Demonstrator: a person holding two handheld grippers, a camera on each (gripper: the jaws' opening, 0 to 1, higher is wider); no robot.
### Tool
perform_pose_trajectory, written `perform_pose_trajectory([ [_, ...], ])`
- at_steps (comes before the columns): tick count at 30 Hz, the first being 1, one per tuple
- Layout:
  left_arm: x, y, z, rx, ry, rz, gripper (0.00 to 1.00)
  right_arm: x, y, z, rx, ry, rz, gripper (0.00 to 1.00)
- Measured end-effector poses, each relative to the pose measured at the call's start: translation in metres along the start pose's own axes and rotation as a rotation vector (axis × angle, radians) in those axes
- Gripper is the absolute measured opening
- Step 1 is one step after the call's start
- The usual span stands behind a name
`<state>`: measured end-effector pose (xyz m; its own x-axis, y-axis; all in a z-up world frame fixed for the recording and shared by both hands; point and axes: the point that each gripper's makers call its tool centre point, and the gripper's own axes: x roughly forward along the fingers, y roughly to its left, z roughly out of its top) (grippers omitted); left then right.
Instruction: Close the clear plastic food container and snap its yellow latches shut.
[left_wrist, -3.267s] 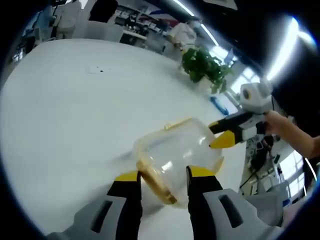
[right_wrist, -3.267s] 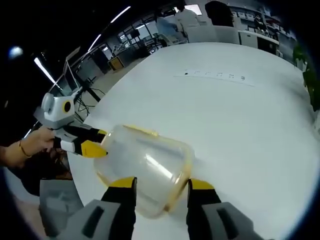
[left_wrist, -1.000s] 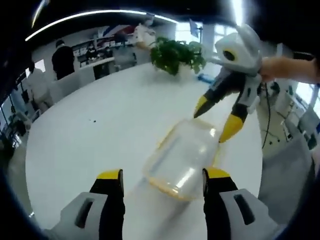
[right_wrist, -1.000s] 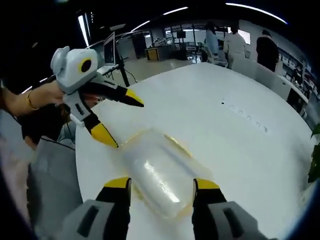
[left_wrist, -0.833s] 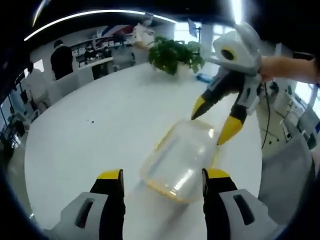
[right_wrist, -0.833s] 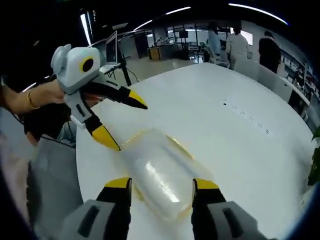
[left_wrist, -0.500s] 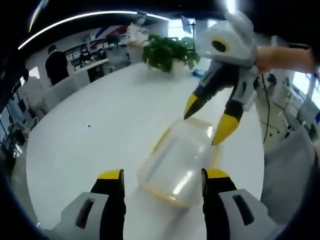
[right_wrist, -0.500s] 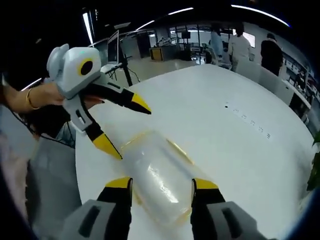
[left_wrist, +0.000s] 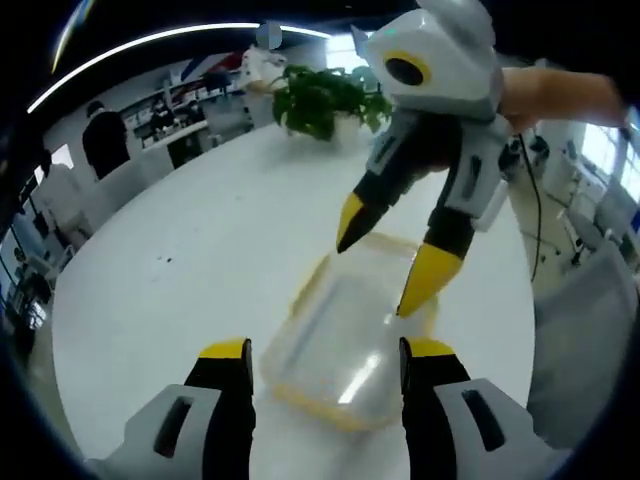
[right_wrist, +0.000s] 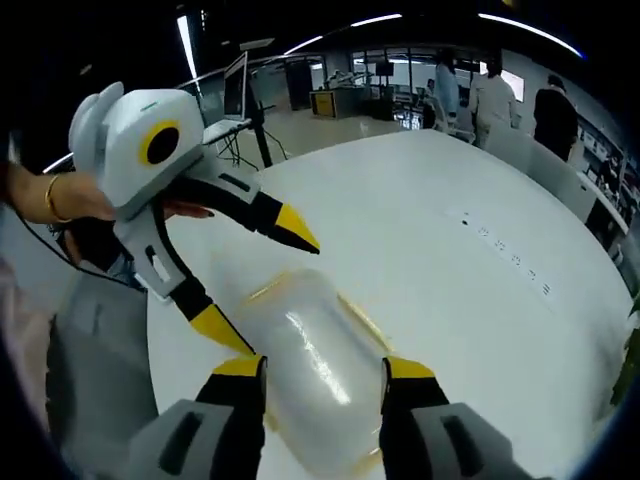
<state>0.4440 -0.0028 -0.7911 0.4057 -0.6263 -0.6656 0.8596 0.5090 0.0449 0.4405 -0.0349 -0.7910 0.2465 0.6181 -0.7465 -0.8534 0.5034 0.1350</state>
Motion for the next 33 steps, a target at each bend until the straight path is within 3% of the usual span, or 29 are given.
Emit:
perform_pose_trajectory([
  [13,0.001,-0.013,0.003,0.026,-0.009,-0.028,0.58,0.009,0.001,0.002,-0.006,0.011,0.018,0.42],
  [17,0.002,-0.021,0.004,0.072,-0.007,-0.046,0.58,0.008,0.000,0.007,-0.005,0.000,0.021,0.42],
  [25,0.002,-0.036,0.004,0.156,-0.003,-0.071,0.61,0.013,-0.003,0.004,-0.054,0.045,0.035,0.44],
  [33,0.005,-0.045,0.001,0.186,-0.008,-0.111,0.64,0.015,-0.006,0.002,-0.092,0.075,0.050,0.45],
])
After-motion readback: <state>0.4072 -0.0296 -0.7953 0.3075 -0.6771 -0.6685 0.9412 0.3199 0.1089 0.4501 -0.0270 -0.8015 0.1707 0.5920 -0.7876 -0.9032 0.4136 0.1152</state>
